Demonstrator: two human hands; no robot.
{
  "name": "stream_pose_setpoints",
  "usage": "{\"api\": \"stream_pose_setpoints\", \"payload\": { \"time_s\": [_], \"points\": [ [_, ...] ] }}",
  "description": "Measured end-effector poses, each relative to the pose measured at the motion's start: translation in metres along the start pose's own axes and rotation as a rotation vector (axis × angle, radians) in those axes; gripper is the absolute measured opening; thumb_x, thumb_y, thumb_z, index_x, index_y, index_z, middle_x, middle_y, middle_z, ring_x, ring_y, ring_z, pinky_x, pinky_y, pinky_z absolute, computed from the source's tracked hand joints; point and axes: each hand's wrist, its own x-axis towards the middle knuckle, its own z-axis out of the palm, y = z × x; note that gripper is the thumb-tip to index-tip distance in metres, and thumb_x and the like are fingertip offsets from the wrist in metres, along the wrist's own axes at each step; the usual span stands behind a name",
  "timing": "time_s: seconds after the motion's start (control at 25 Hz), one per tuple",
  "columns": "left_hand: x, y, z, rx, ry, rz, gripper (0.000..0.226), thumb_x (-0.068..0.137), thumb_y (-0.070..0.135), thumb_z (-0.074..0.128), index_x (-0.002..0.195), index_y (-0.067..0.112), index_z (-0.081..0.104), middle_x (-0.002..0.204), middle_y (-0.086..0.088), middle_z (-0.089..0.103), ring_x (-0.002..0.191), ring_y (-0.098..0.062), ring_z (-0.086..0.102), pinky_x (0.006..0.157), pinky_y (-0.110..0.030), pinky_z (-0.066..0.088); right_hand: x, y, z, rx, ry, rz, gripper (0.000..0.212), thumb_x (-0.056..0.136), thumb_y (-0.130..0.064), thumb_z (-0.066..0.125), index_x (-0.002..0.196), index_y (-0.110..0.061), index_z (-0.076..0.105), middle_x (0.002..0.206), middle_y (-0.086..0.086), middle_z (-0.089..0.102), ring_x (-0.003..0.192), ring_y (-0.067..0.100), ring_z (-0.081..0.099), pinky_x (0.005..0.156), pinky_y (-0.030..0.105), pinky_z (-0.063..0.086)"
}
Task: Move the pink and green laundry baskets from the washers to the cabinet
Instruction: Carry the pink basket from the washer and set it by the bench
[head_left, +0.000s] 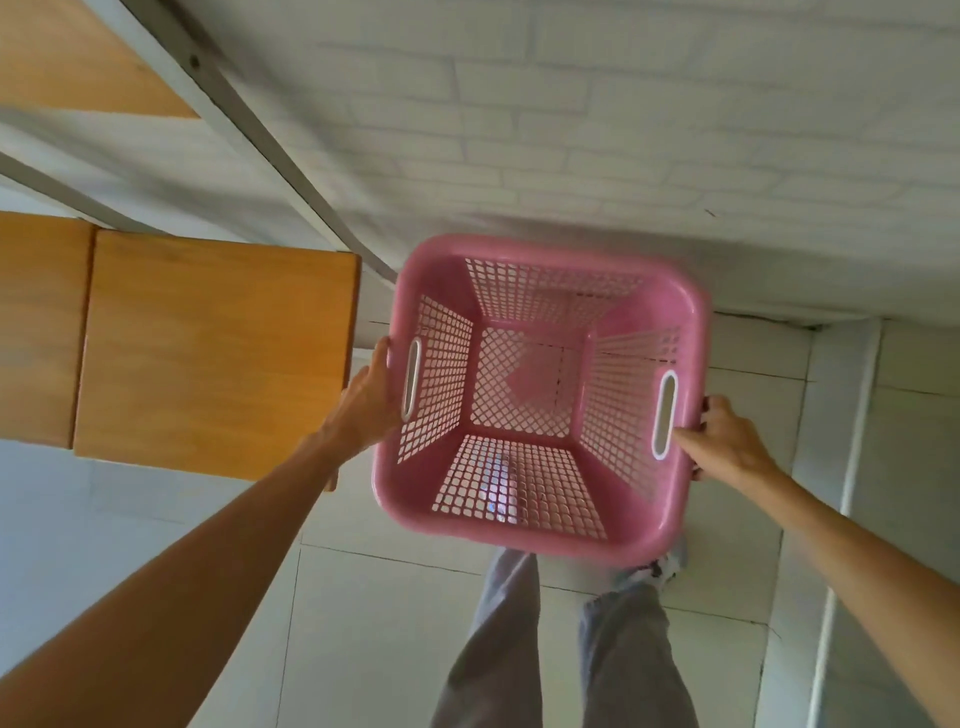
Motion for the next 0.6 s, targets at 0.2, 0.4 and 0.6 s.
{"api": "stream_pose_setpoints", "payload": {
  "time_s": [0.2,0.4,0.6],
  "points": [
    [0.018,-0.013,-0.005,0.078,0.040,0.094,0.074,0.087,0.006,0.066,0.144,-0.009,0.021,0.108,-0.022,0.066,0.080,-0.031,0.073,0.065,-0.048,0.062,0.028,-0.012,0.010,0.000,0.013,-0.002,0.042,0.092,-0.010,0.063,0.130,-0.011,0.044,0.106,0.011,0.068,0.074,0.022,0.072,0.049,0.024,0.058],
    [0.041,-0.028,-0.015,0.079,0.062,-0.012,0.074,0.088,0.006,0.064,0.147,0.004,0.020,0.105,-0.014,0.067,0.073,-0.028,0.074,0.054,-0.045,0.062,0.042,-0.023,0.022,-0.010,0.079,0.013,0.030,0.092,-0.013,0.059,0.121,-0.010,0.055,0.106,0.013,0.072,0.079,0.030,0.073,0.072,0.046,0.062],
    [0.036,-0.003,-0.027,0.086,-0.059,-0.095,0.072,0.086,-0.005,0.061,0.146,0.006,0.023,0.118,-0.019,0.059,0.093,-0.033,0.069,0.064,-0.049,0.062,0.010,-0.046,0.017,-0.001,0.048,-0.023,0.055,0.097,-0.021,0.058,0.146,-0.009,0.034,0.118,0.018,0.067,0.095,0.035,0.071,0.074,0.030,0.055]
  ]
}}
